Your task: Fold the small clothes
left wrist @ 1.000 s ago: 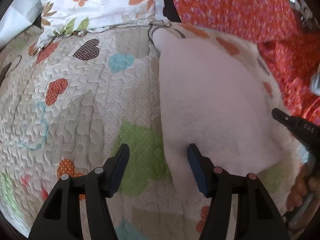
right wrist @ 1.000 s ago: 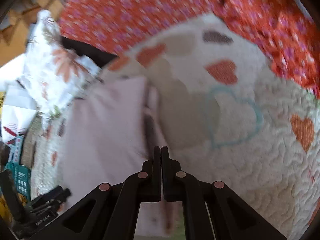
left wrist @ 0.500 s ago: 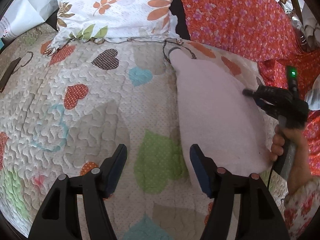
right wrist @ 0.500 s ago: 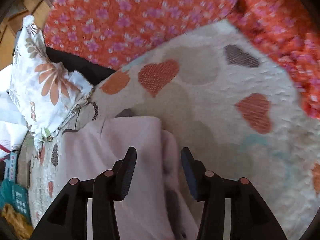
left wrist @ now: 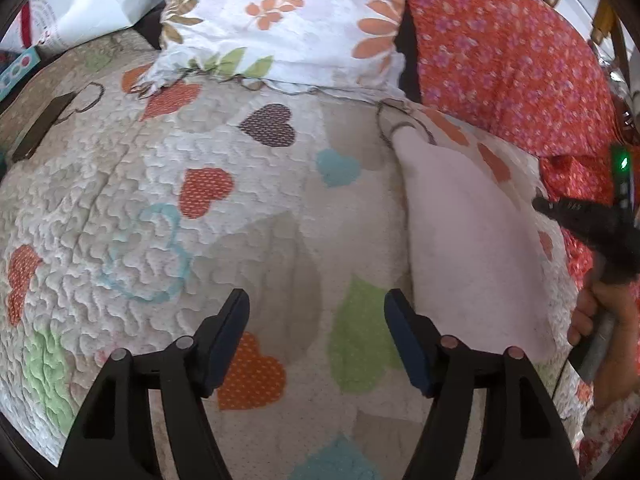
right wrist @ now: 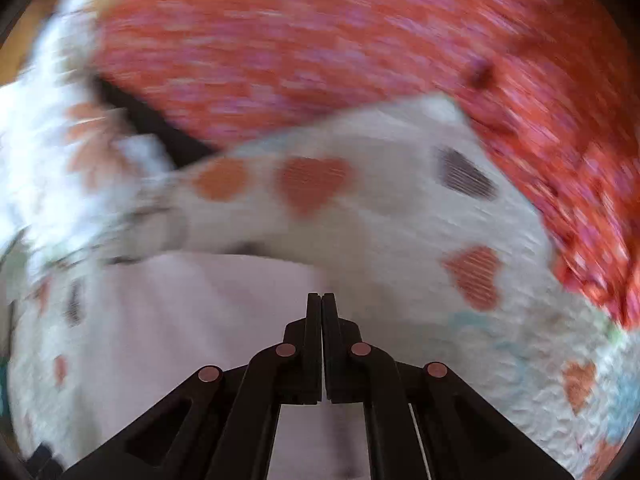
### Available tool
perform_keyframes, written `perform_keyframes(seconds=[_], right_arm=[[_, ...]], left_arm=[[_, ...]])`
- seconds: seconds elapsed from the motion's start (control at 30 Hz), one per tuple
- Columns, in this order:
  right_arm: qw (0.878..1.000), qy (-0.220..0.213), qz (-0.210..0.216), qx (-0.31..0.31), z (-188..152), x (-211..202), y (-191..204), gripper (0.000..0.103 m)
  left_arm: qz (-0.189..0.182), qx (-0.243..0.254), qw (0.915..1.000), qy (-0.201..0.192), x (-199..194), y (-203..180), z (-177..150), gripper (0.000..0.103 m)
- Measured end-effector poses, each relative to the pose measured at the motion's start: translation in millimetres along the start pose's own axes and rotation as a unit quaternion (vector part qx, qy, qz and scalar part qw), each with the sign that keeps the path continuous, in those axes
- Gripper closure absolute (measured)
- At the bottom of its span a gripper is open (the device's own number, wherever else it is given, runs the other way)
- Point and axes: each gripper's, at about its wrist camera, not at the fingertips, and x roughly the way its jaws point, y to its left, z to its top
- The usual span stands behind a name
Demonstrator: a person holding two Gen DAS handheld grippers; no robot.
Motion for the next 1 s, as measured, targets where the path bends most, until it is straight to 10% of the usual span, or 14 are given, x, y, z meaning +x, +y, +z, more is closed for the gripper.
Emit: perform_keyframes(seconds=[0.17,0.33,1.0], right_arm=[[0.991,0.051,0.102,-0.064,-13.1,27.6,86.9,0.102],[0.991,0.084,0.061,-0.08,-35.6,69.6,118.2,0.102],[0.984,0.104,0.138,-0.042,-177.1,-64.3,9.9,0.101]], left_arm=[[0.003,-0.004,1.0,0.001,-0.3,6.5,0.5,0.034],[0.01,-0.004,0.9999,0.001,-3.2,14.3,1.3,0.034],[0.012,0.013,0.9998,-0.005,-8.4,-0.6,-17.5,0.031]])
